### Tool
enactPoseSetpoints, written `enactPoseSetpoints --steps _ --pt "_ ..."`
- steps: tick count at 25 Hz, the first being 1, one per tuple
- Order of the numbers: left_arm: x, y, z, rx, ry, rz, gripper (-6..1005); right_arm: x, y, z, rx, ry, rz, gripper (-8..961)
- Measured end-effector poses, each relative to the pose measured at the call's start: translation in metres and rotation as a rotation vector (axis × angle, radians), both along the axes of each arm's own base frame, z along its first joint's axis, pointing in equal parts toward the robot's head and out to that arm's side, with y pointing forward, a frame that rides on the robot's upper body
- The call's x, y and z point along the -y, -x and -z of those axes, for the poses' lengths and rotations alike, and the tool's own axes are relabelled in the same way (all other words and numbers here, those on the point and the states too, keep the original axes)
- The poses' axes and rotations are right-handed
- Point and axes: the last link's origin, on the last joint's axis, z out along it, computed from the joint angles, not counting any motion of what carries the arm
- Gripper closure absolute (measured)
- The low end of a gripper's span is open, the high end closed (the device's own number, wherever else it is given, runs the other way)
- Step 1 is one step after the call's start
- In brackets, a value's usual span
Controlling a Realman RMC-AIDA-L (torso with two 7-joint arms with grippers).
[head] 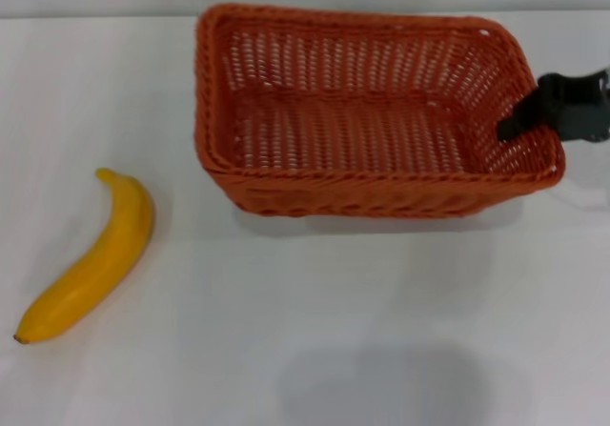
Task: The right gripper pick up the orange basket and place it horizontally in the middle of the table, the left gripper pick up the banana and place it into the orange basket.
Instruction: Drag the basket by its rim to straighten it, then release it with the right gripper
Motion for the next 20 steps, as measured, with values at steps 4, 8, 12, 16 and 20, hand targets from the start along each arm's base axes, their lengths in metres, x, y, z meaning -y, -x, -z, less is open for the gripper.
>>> enactPoseSetpoints --steps 4,8,12,16,20 --pt "-0.008 -0.002 -0.002 -0.011 0.001 0.012 316 0.005 -0.006 0.0 0.033 -0.005 -0.01 820" --pt "-0.015 -0.005 -0.002 -0.015 0.003 0.026 316 0.007 -0.003 0.003 0.094 0.012 -0.054 819" --pt "-0.017 -0.006 -0.003 -0.015 0.003 0.029 317 0.009 0.001 0.008 0.104 0.032 -0.08 818" --pt "-0.016 -0.005 -0.002 -0.014 0.003 0.025 317 0.011 0.005 0.014 0.108 0.058 -0.103 817" --pt "-0.015 -0.005 -0.001 -0.01 0.005 0.025 318 0.011 0.009 0.015 0.101 0.073 -0.118 816"
